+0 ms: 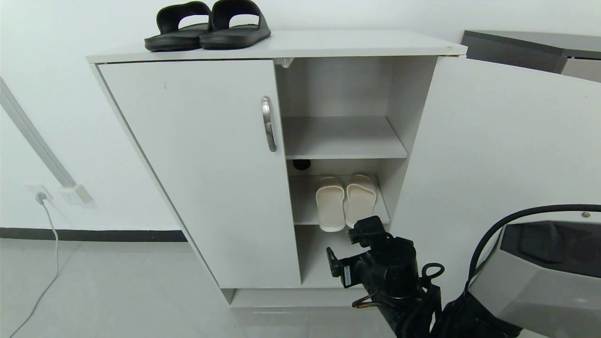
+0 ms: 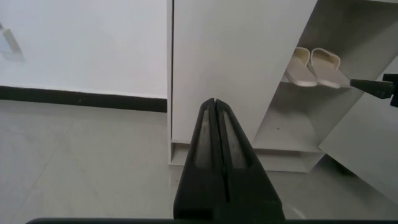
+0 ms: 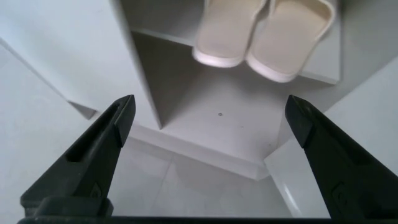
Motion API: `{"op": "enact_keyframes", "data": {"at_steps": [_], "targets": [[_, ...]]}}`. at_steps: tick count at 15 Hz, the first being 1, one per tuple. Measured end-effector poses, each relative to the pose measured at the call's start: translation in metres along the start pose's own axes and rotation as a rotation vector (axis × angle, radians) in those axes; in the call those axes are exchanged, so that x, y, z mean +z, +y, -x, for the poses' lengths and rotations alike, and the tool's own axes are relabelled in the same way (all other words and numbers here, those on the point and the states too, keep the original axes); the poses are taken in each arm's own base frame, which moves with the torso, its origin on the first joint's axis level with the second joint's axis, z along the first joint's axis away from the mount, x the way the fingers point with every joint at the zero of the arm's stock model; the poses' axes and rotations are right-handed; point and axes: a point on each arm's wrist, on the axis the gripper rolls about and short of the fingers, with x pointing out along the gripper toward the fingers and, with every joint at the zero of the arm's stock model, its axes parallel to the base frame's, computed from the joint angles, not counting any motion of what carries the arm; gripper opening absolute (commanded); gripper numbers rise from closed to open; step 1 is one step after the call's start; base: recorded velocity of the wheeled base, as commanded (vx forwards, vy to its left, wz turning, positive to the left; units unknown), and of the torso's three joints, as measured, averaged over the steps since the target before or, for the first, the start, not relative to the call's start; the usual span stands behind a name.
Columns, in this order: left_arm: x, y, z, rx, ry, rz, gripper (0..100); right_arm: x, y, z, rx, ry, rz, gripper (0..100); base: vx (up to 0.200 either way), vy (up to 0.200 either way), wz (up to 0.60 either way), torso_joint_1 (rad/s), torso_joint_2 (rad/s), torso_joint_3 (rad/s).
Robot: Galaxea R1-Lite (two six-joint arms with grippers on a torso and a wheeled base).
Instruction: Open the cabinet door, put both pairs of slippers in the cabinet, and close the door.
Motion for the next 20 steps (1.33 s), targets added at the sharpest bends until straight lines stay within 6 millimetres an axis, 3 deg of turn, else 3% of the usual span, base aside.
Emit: {"op": "enact_keyframes", "data": {"at_steps": [20], "targets": [[0.0, 0.0, 0.0, -0.001, 0.001, -0.003, 0, 0.0018, 0.0008, -0.0017, -0.008, -0.008, -0.003, 100, 0.0, 0.0, 0.0, 0.001, 0.0, 0.067]]}}
